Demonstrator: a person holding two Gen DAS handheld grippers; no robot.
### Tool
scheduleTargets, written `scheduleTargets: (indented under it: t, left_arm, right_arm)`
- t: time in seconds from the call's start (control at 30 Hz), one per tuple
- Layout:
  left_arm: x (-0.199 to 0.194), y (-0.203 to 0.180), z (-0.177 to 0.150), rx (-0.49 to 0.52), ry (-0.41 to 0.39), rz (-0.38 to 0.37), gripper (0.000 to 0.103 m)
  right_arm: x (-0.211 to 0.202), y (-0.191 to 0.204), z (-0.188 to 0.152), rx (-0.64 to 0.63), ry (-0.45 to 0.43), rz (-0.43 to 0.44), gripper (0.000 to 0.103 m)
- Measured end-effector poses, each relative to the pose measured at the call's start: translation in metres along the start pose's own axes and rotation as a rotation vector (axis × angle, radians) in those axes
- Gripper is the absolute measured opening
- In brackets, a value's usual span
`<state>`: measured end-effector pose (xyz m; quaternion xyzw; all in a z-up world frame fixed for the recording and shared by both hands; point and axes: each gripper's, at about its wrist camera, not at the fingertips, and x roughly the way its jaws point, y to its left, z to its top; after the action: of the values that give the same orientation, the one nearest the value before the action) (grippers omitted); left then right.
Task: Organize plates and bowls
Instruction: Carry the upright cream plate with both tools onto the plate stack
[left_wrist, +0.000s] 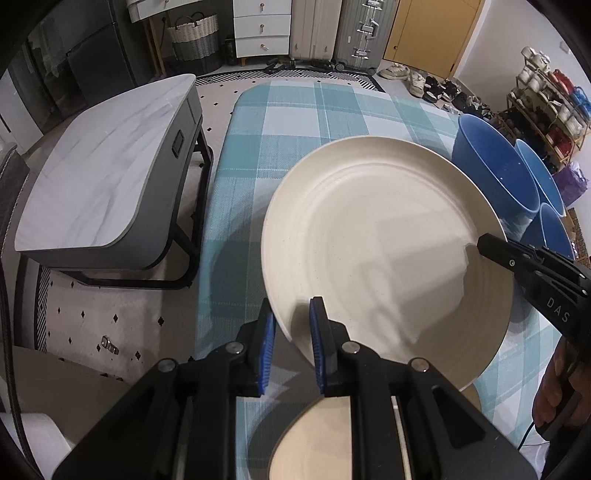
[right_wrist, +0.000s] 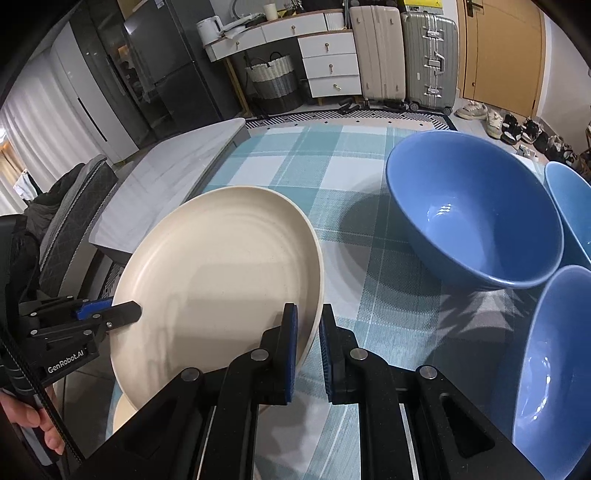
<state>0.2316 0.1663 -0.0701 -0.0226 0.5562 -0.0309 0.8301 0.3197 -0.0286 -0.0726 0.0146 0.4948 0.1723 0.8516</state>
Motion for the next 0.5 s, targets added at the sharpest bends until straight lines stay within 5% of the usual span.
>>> scheduleTargets:
  t: [0.5]
  left_arm:
    - [-0.018,-0.002,-0.048,-0.037,-0.033,0.018,0.016]
  right_arm:
    - [-0.032,0.021,-0.050,-0.057,-0.039,-0.029,0.012]
